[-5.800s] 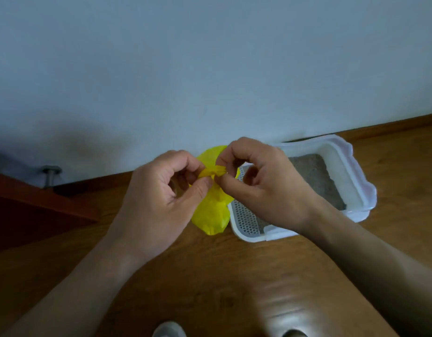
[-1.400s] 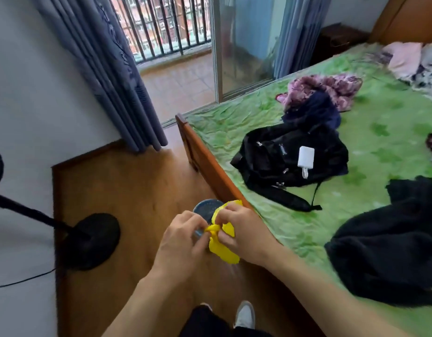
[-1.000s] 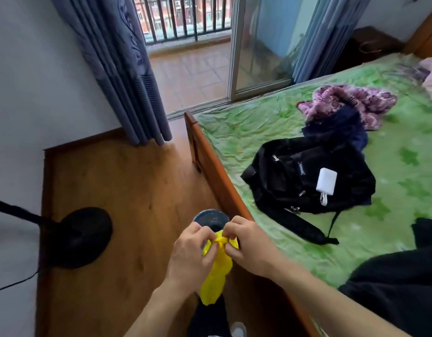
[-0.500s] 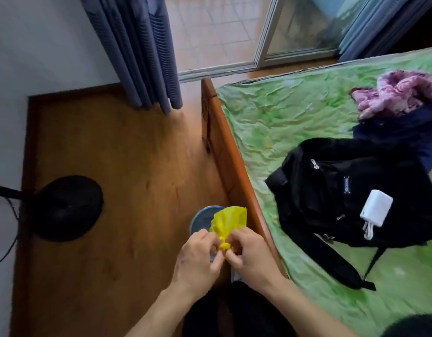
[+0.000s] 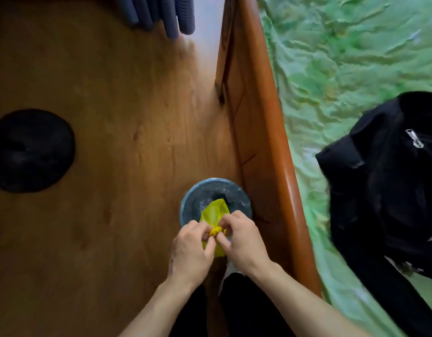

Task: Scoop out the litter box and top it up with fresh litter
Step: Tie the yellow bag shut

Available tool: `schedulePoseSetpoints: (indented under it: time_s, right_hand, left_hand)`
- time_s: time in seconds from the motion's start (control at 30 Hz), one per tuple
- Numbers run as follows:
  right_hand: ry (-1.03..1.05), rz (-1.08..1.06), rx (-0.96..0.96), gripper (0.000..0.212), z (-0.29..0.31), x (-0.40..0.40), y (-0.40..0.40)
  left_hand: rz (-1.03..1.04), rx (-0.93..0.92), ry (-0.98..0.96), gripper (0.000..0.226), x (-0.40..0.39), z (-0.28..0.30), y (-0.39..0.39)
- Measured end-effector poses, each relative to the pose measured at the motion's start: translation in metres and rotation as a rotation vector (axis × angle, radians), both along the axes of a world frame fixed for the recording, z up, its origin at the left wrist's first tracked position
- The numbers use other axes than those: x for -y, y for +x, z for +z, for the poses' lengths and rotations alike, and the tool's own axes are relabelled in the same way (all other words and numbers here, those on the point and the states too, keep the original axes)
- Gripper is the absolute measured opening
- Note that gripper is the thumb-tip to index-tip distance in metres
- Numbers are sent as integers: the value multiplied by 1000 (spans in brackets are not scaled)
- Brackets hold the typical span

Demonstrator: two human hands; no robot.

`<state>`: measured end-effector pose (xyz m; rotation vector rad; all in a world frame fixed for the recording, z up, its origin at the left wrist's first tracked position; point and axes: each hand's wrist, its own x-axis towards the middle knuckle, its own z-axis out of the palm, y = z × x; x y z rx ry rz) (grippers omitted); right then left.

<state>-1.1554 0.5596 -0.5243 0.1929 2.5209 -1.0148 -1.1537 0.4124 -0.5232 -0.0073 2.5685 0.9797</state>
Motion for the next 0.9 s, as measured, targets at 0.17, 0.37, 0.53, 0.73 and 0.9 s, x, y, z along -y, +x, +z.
schedulePoseSetpoints:
  time_s: [0.17,0.37,0.53,0.73,0.9]
  right_hand:
    - [-1,-22,-13,5,-68,6,0]
    - [-13,-80,-124,5,-115,20,-8]
    - [-19,-49,-85,6,-138,29,-13]
    - [45,63,43,11,-179,32,-34]
    - [31,123,185,6,-200,30,-37]
  left_hand:
    - [28,18,8,13,7,-74,4]
    - [120,-76,112,2,9,-118,-6]
    - [123,-59,94,1,18,-141,-7]
    - [-5,110,24,29,26,-165,-20]
    - [-19,93,-27,34,32,-166,-25]
